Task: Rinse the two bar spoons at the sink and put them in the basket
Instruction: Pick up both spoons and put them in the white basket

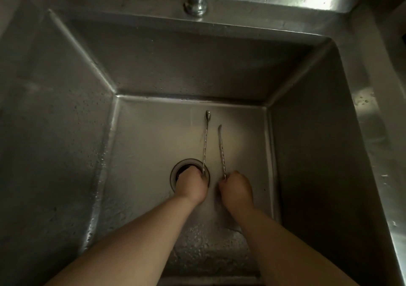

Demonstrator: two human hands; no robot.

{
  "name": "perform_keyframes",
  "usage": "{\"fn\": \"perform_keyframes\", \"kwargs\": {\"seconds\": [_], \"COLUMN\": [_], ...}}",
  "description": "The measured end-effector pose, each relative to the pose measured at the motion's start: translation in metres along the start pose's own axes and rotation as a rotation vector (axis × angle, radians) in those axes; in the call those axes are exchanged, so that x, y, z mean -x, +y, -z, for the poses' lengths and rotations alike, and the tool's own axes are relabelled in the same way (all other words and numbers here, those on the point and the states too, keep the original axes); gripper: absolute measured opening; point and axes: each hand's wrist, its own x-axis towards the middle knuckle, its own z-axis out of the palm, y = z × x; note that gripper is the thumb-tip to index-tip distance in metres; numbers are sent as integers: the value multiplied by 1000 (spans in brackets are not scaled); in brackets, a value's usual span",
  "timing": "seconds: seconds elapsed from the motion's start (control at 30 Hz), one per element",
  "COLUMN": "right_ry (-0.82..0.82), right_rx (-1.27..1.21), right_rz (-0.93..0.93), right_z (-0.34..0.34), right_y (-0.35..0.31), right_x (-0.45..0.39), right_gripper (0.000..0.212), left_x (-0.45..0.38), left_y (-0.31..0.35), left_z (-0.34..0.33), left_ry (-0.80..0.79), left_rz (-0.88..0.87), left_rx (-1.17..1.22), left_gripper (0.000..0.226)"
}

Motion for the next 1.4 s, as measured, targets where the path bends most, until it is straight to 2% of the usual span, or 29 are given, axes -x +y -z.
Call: {"fn": "perform_keyframes", "kwargs": {"seconds": [0.23,0.4,0.6,0.77,1.0,1.1,1.23,1.3,1.4], "right_ry": [63,173,345,519,771,852,926,919,887], "right_rx": [-245,-351,-480,-536,-545,-555,-548,-554,-529], "right_rz": [61,170,266,264,254,227,184,119,16], "right_z": [37,104,213,297,404,442,482,494,503], "right_y": [-14,-29,-32,-15,37,65,112,135,167], "right_x": [44,105,190,250,312,331,349,352,348], "right_gripper": [9,11,13,20,4,5,14,19,25], "left_x": [46,98,171,231,317,347,387,402,416], "left_y": [3,32,102,174,284,325,373,392,413], "left_z": [45,95,170,218,240,233,211,195,165], "left_ry": [105,165,252,310,324,314,168,9,-265], "left_rz": [-169,-314,-542,-749,-1024,-1098,-1139,-1105,-945], "left_rx": [41,87,101,93,126,139,127,170,254], "left_gripper": [8,13,17,24,26,26,22,23,21]}}
